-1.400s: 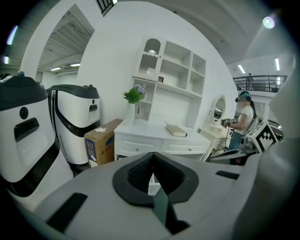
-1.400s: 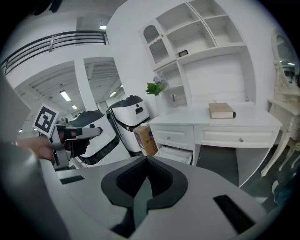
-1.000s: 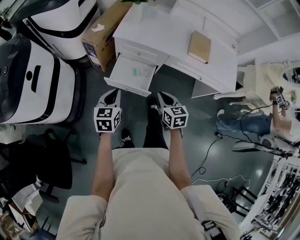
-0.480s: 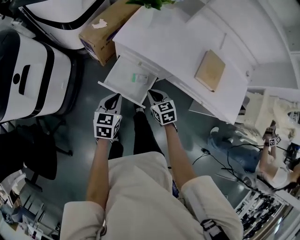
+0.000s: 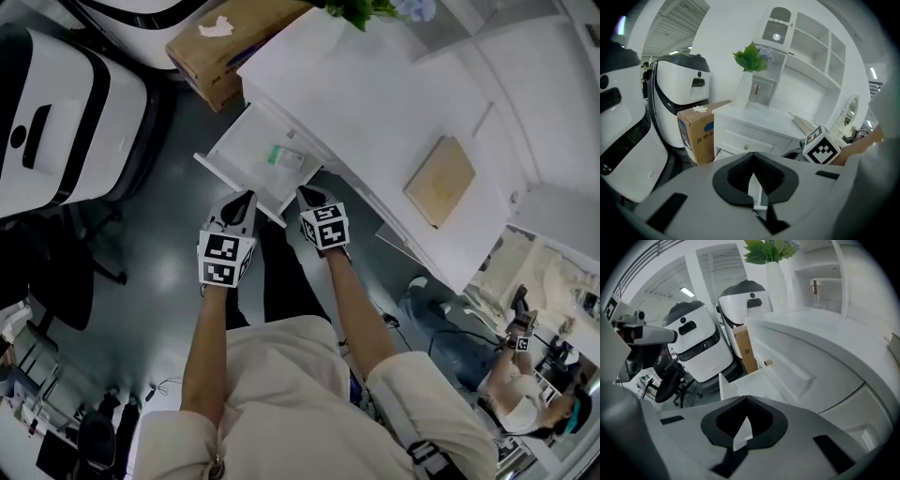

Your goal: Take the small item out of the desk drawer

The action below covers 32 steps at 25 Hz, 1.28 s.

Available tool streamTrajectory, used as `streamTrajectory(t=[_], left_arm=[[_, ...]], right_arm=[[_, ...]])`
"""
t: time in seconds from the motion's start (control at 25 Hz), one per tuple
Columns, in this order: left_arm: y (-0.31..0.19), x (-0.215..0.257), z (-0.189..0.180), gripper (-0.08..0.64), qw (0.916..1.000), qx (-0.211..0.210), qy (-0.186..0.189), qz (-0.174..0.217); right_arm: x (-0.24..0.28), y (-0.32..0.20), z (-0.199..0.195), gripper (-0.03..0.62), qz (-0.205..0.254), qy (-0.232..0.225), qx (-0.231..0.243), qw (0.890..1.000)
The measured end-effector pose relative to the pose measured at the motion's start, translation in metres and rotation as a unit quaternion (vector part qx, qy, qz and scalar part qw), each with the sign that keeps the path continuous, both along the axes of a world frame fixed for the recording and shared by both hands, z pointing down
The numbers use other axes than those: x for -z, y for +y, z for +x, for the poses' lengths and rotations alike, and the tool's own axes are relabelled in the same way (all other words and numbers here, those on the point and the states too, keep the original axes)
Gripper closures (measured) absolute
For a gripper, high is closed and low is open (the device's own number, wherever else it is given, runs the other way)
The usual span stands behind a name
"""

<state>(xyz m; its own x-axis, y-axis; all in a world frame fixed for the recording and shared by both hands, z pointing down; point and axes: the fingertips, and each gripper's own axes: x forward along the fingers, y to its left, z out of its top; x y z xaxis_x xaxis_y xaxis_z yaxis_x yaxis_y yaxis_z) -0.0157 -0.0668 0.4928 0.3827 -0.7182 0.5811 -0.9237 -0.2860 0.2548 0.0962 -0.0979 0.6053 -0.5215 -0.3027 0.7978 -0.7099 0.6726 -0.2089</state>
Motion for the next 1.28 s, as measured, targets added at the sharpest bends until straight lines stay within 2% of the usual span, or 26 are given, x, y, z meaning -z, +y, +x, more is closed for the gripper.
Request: streamTrajectory(t=[0.32,0.56,0.72,0.96,1.16,1.28], left_arm=[[-0.015,-0.048,-0.026,0.545,0.9954,0.094,0.016,-0.009],[-0.019,-0.079,-0.025,0.545,0.9935,0.109,0.023,-0.022],[-0.024,-0.102,-0.007,0.545,0.9959,0.08,0.032,-0.028],[0.007,-0.147,0.012,0.545,0.9964,0.02,0.033,-0.075],[-0.004,-0.166,0.014,0.545,0.9964,0.016,0.04,-0.074],[-0.015,-0.173,0.018,0.545,0.9965,0.012,0.045,-0.068]], right_arm=[[-0.058,-0.02,-0.013,0.568,-0.016,0.047,0.074,0.996],[-0.114,-0.024,-0.025,0.568,-0.014,0.081,0.126,0.989],[-0.162,-0.029,-0.031,0.568,-0.012,0.101,0.14,0.985],[-0.209,-0.031,-0.032,0.568,-0.005,0.136,0.173,0.976],[-0.238,-0.037,-0.029,0.565,0.004,0.145,0.201,0.969],[-0.254,-0.039,-0.028,0.532,0.008,0.149,0.218,0.964]])
